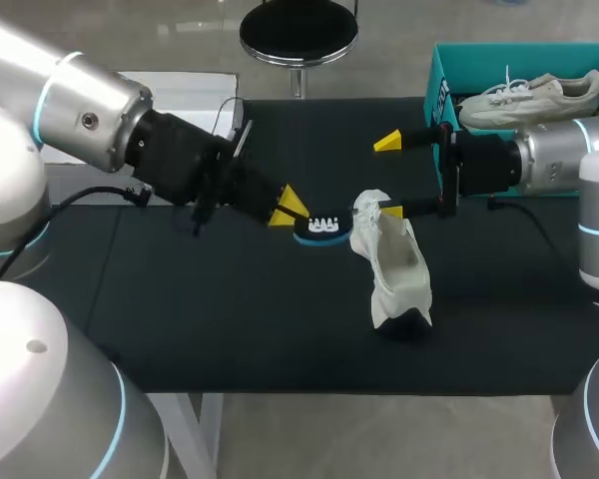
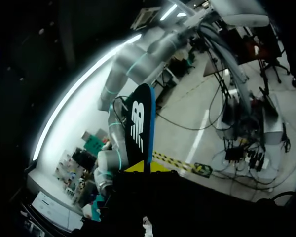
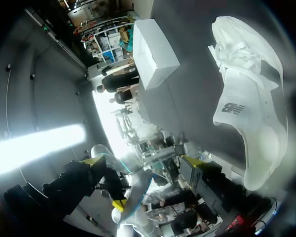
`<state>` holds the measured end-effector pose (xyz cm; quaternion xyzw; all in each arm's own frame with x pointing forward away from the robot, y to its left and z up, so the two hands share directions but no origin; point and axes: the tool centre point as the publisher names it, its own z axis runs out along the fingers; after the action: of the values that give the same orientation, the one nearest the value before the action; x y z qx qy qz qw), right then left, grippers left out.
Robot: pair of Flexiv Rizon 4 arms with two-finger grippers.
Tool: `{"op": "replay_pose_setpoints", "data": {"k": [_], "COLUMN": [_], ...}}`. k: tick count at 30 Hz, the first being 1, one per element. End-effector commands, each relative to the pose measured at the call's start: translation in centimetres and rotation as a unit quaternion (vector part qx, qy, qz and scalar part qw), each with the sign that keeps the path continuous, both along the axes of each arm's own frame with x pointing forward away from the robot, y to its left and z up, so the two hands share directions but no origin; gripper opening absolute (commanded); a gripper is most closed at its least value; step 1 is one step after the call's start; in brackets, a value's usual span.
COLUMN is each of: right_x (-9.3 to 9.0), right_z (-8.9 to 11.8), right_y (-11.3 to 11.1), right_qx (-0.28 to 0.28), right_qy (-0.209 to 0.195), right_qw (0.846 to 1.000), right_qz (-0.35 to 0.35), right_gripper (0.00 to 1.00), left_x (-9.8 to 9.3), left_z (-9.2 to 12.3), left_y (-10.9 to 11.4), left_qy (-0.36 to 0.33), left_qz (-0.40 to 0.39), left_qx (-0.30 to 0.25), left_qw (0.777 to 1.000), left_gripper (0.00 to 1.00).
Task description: Take the shoe out of the shoebox, open the shoe tongue, remove and reinsert the insole, then place the shoe into the shoebox
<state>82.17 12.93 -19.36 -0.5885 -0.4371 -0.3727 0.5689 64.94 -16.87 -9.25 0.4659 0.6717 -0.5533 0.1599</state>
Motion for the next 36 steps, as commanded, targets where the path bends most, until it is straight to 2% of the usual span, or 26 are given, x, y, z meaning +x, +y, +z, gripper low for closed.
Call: {"op": "replay_pose_setpoints", "data": {"k": [1, 8, 13, 20, 25, 36], "right_x": [0.0, 0.0, 0.0, 0.0, 0.0, 0.0], "right_z": [-0.1, -0.1, -0.1, -0.1, -0.1, -0.1], "right_y": [0.1, 0.1, 0.1, 0.1, 0.1, 0.1], "right_qx": [-0.001, -0.001, -0.001, -0.001, -0.001, -0.001], "right_qy": [0.000, 0.000, 0.000, 0.000, 0.000, 0.000], "right_qw": [1.000, 1.000, 1.000, 1.000, 1.000, 1.000], "right_qz": [0.000, 0.000, 0.000, 0.000, 0.000, 0.000], "right_gripper": [1.00, 1.00, 1.00, 1.00, 1.00, 1.00], "left_x": [0.0, 1.8, 4.9, 9.1, 10.0, 11.0], "left_z": [-2.1, -4.8, -6.2, -7.7, -8.8, -9.6], "left_y": [-1.4, -3.2, -4.7, -5.1, -5.3, -8.4], "left_qy": [-0.016, -0.099, -0.144, -0.182, -0.192, -0.193], "left_qz": [0.012, 0.009, 0.021, 0.036, 0.025, 0.016], "left_qx": [-0.009, -0.018, -0.027, -0.014, -0.006, -0.019], "left_qw": [1.000, 0.995, 0.989, 0.983, 0.981, 0.981], "left_gripper": [0.00, 0.00, 0.00, 0.00, 0.00, 0.00]}}
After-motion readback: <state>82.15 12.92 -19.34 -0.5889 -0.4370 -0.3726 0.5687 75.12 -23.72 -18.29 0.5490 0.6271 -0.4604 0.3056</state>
